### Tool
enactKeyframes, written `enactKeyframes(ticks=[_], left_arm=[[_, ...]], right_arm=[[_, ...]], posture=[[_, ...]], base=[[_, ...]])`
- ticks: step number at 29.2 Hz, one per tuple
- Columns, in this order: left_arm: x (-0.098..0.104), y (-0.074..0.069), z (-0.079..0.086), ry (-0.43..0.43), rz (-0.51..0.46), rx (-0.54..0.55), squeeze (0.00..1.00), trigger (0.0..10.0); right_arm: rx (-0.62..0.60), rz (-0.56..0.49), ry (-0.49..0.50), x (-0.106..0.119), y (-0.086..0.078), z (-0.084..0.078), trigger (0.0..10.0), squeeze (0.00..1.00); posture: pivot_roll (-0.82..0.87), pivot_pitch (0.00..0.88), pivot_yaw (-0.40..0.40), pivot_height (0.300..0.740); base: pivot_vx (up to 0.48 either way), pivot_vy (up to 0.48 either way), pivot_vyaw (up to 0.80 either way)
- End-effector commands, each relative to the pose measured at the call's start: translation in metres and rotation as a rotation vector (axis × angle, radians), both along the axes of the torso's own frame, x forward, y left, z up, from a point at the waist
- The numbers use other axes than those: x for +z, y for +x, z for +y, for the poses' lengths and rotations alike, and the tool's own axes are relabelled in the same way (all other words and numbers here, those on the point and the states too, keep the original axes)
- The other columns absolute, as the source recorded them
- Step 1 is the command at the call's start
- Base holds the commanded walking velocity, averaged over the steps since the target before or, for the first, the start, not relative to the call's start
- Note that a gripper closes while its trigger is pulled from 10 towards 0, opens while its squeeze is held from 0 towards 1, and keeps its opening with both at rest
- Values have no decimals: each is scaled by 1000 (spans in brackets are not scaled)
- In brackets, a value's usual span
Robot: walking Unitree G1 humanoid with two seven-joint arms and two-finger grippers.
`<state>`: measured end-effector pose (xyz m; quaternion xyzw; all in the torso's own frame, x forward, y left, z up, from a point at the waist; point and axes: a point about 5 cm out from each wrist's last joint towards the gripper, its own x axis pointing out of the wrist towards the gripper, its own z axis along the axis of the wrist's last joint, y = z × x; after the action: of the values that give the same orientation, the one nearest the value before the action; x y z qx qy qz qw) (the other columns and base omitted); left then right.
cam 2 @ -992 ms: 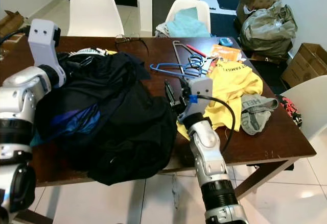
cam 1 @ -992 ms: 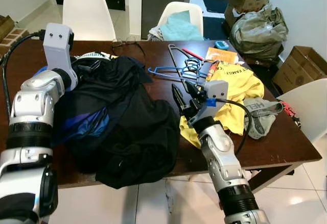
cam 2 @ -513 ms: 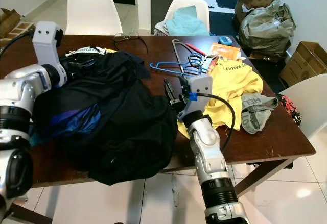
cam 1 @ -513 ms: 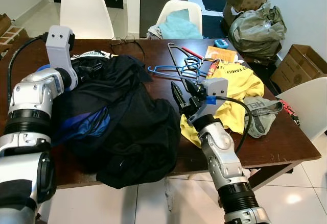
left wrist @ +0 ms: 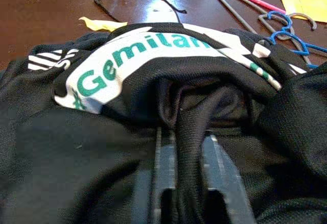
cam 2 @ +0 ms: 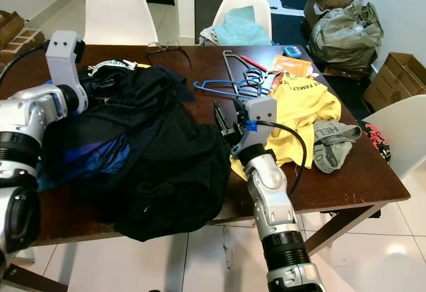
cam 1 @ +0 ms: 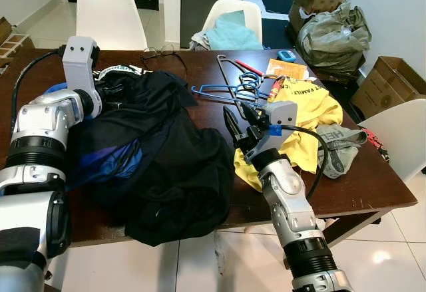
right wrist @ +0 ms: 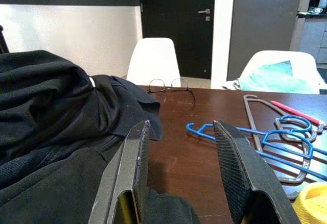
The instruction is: Hang hanger
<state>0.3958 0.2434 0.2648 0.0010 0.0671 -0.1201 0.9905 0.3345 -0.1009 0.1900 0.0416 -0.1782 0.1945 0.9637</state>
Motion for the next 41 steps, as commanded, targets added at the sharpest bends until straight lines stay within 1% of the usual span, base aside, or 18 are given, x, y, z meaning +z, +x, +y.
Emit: enactKeyframes(ticks=[1,9,11,12,13,14,16,17,20,23,24,27,31,33,34,35,37,41], left_arm=[[1,0,6,23,11,8,0,0],[13,0,9,39,-79,39,0,0],[45,-3,8,85,-331,101,0,0],[45,-3,8,85,-331,101,0,0],[66,-8,7,122,-491,156,0,0],[66,-8,7,122,-491,156,0,0],[93,-19,1,140,-703,209,0,0],[106,-27,-13,145,-822,162,0,0],[114,-34,-26,151,-905,109,0,0],[126,-52,-59,196,-1067,-22,0,0],[126,-52,-59,196,-1067,-22,0,0],[145,-79,-100,203,-1251,-157,0,0],[153,-87,-109,192,-1303,-181,0,0],[170,-102,-117,192,-1422,-175,0,0],[170,-102,-117,192,-1422,-175,0,0],[184,-115,-118,209,-1551,-128,0,0],[189,-120,-118,226,-1612,-101,0,0],[188,-121,-117,246,-1621,-67,0,0]], right_arm=[[1,16,1,-1,2,0,10000,0],[-3,16,7,-1,2,0,10000,0],[-5,15,10,-1,2,0,10000,0],[-5,15,10,-1,2,0,10000,0],[-8,14,15,-1,2,0,10000,0],[-8,14,15,-1,2,0,10000,0],[-10,13,21,0,3,-1,10000,0],[-12,11,23,1,3,-1,10000,0],[-14,9,25,1,3,-1,10000,0],[-19,6,28,2,3,-2,10000,0],[-19,6,28,2,3,-2,10000,0],[-29,4,35,2,3,-4,10000,0],[-32,3,38,2,3,-4,10000,0],[-36,0,45,2,3,-3,10000,0],[-36,0,45,2,3,-3,10000,0],[-38,-3,50,3,3,-2,10000,0],[-38,-4,52,3,3,-2,10000,0],[-38,-4,54,3,3,-1,10000,0]], posture=[[10,117,-84,740],[12,116,-81,740],[12,116,-78,740],[12,116,-78,740],[16,114,-78,740],[16,114,-78,740],[16,114,-78,740],[12,114,-74,740],[12,114,-74,740],[13,114,-70,740],[13,114,-70,740],[16,111,-62,740],[19,110,-59,740],[23,104,-55,740],[23,104,-55,740],[27,98,-53,740],[28,96,-52,740],[30,84,-40,740]], base=[[0,0,0],[0,0,0],[0,0,0],[0,0,0],[0,0,0],[0,0,0],[0,0,0],[0,0,0],[0,0,0],[0,0,0],[0,0,0],[0,0,0],[0,0,0],[0,0,0],[0,0,0],[0,0,0],[0,0,0],[0,0,0]])
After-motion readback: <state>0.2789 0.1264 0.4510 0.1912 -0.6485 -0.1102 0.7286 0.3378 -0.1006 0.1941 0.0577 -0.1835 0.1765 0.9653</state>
